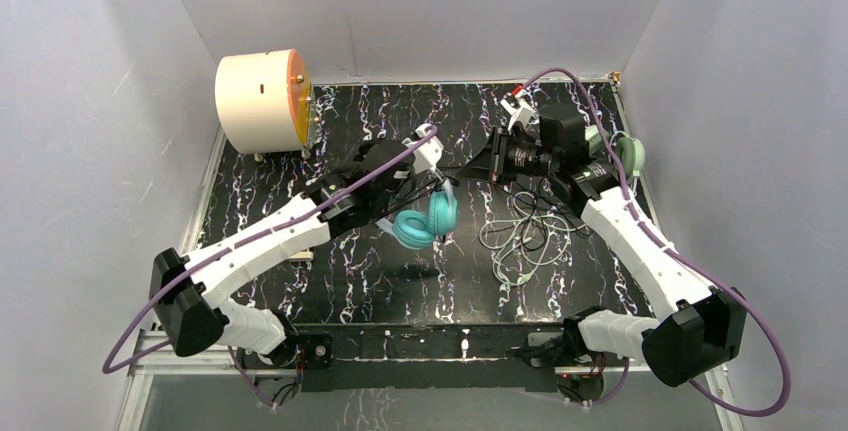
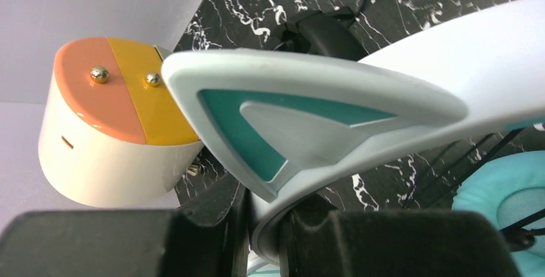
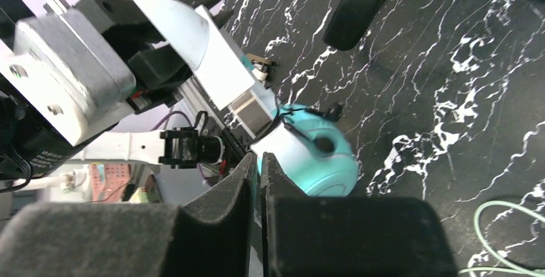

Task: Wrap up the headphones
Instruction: Wrap the headphones cable around the headphones.

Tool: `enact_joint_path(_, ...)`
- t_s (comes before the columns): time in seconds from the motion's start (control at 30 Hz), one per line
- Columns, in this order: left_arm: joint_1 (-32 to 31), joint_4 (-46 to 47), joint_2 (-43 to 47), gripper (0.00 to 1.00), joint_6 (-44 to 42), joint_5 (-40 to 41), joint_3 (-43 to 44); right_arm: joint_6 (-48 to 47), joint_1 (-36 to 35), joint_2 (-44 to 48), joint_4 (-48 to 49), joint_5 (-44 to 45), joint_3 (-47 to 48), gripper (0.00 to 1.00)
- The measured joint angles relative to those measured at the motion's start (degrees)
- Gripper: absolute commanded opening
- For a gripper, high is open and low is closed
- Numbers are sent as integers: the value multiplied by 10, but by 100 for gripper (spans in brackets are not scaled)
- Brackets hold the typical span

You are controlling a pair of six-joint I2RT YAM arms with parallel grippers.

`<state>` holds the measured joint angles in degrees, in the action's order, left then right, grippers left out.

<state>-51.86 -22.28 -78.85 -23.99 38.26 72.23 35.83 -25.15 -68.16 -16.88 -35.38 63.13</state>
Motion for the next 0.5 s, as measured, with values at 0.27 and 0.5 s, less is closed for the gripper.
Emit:
enact_joint_path(0.27,-1,17,89,0,-39,-46,-51,-86,0,-10,-28,2,9,25)
enact_joint_path(0.5,-1,-37,98,0,-7,-49,12,-126,0,1,-41,3,7,38)
